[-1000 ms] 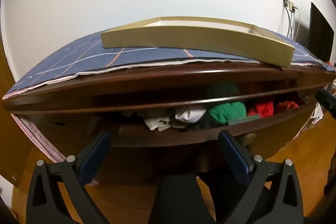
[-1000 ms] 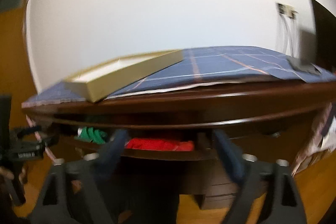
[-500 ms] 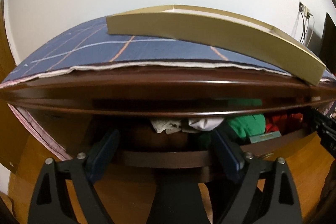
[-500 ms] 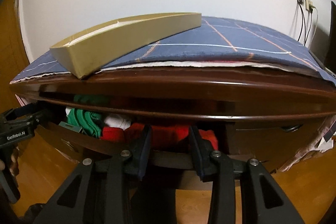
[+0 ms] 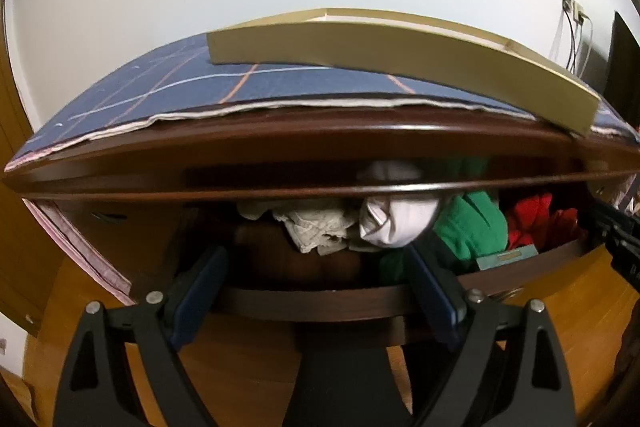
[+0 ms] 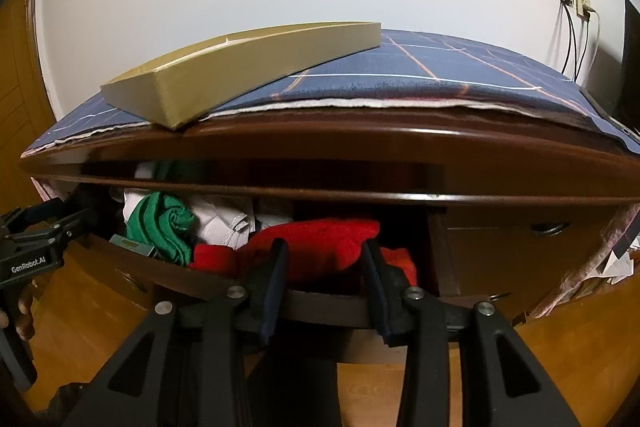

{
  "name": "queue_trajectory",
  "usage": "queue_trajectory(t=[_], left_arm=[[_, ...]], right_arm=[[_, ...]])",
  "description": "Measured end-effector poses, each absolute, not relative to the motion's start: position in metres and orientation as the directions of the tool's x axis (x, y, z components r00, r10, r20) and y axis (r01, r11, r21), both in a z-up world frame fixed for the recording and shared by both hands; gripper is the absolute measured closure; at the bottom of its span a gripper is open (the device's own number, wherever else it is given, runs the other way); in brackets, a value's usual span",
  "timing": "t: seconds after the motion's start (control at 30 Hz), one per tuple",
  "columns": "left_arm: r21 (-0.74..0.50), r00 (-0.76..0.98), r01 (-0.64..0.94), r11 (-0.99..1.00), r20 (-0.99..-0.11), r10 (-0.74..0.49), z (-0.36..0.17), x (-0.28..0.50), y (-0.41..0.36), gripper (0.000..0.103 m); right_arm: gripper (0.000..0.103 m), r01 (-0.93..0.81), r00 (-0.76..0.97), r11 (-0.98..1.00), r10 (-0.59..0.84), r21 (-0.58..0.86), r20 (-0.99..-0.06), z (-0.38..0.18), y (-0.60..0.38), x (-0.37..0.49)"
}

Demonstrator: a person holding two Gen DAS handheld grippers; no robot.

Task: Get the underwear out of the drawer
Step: 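Lower both tools toward the dresser drawer as it is pulled open, then move the right tool into the drawer over the beige underwear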

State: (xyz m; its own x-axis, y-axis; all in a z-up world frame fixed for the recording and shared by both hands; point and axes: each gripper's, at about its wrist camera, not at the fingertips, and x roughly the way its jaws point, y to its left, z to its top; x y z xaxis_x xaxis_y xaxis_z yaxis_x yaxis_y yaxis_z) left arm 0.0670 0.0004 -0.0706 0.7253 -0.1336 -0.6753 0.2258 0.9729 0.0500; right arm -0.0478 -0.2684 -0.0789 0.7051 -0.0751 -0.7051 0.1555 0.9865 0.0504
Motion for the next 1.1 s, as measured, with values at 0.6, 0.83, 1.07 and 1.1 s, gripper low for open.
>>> queue_trajectory(t=[0.6,0.83,1.07,1.1], left_arm=[[0.022,0.683,0.281,0.959,-0.706,-0.184,-0.071,0.034,0.017,0.011],[0.033,0.684,0.286,0.958,-0.707,-0.180,-0.072,0.029,0.019,0.011],[0.065,0.678,0.313,0.948,-0.714,-0.175,-0.071,0.013,0.020,0.012],[0.092,0.674,0.319,0.943,-0.722,-0.158,-0.071,0.013,0.016,0.012]], right_arm=[[0.061,0.132,0.695,0.989,-0.045,0.066,-0.718,-0.076,-0.259,-0.090],[0.061,0.127,0.679,0.989,-0.034,0.072,-0.733,-0.074,-0.257,-0.098],[0.061,0.093,0.622,0.989,0.029,0.111,-0.783,-0.074,-0.260,-0.106],[0.061,0.087,0.615,0.989,0.038,0.116,-0.787,-0.074,-0.262,-0.106]])
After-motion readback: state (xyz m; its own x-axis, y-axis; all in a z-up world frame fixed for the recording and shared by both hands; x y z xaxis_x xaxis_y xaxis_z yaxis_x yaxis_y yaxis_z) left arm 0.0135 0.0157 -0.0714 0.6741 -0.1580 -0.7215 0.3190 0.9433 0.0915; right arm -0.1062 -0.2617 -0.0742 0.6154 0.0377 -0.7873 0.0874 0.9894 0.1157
